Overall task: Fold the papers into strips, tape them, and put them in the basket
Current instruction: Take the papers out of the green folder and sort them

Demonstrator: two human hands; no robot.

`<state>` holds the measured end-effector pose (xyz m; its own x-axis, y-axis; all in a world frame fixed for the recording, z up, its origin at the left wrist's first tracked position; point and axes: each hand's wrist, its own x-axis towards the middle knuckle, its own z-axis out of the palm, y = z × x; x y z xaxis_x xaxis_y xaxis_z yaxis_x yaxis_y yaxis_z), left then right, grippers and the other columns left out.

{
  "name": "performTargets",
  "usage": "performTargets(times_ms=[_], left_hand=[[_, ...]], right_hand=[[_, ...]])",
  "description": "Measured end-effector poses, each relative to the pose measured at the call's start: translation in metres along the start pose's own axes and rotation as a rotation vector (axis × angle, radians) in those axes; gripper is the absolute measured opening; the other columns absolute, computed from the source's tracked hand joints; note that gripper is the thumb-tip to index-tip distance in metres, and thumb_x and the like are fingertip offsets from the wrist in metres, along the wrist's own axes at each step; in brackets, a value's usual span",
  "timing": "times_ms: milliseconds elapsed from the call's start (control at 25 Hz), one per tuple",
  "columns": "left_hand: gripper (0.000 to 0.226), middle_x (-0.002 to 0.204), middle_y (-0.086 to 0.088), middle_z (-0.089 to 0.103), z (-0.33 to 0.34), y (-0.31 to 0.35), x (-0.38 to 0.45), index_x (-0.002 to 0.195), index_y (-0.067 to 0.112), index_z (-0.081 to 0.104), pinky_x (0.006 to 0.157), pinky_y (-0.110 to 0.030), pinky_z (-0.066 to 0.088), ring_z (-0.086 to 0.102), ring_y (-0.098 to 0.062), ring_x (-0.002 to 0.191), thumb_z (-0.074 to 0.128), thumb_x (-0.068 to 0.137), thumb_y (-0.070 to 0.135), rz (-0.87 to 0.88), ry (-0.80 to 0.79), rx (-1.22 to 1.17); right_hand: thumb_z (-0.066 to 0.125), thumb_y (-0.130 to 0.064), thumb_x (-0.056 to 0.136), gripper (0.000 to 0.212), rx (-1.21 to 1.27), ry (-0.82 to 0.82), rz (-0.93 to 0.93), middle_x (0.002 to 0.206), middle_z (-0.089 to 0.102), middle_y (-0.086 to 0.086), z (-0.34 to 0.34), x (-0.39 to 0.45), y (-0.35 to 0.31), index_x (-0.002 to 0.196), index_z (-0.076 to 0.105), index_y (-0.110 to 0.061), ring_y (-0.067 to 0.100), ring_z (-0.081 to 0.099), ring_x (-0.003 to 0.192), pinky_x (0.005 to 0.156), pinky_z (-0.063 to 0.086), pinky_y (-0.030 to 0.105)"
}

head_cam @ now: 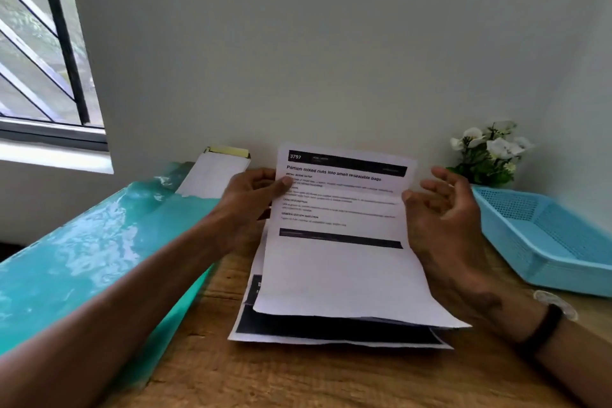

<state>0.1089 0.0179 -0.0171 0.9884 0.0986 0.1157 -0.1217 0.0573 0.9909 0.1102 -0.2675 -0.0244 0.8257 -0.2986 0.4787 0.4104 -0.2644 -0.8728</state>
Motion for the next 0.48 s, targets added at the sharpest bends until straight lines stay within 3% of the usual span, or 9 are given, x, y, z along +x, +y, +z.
performTargets(times_ms=[80, 200, 480], left_hand=[[0.024, 0.109, -0.011, 0.080, -0.001, -0.003, 0.001, 0.118, 0.007, 0.067, 0.080, -0.039, 0.065, 0.079, -0.027, 0.095, 0.069, 0.098, 0.021, -0.032, -0.014, -0.095], [0.023, 0.108, -0.011, 0.080, 0.000, -0.011, 0.002, 0.117, 0.009, 0.069, 0.082, -0.042, 0.066, 0.079, -0.028, 0.095, 0.070, 0.097, 0.020, -0.077, -0.033, -0.129], [0.025, 0.118, -0.011, 0.078, -0.007, -0.015, 0.003, 0.124, 0.010, 0.067, 0.094, -0.046, 0.060, 0.076, -0.029, 0.108, 0.066, 0.099, 0.014, -0.119, -0.125, -0.114]], right_hand=[[0.082, -0.030, 0.088, 0.044, 0.055, -0.019, 0.089, 0.121, 0.073, -0.003, 0.005, 0.007, 0.002, 0.127, 0.062, -0.030, 0.009, 0.073, 0.101, 0.088, 0.063, 0.038], [0.079, -0.031, 0.091, 0.030, 0.000, -0.121, 0.101, 0.112, 0.076, -0.003, 0.005, 0.005, 0.007, 0.119, 0.069, -0.025, 0.013, 0.074, 0.095, 0.076, 0.061, 0.029], [0.075, -0.020, 0.094, 0.016, -0.005, -0.151, 0.062, 0.103, 0.078, -0.006, 0.009, 0.003, 0.024, 0.110, 0.074, -0.021, 0.009, 0.076, 0.088, 0.077, 0.062, 0.026]])
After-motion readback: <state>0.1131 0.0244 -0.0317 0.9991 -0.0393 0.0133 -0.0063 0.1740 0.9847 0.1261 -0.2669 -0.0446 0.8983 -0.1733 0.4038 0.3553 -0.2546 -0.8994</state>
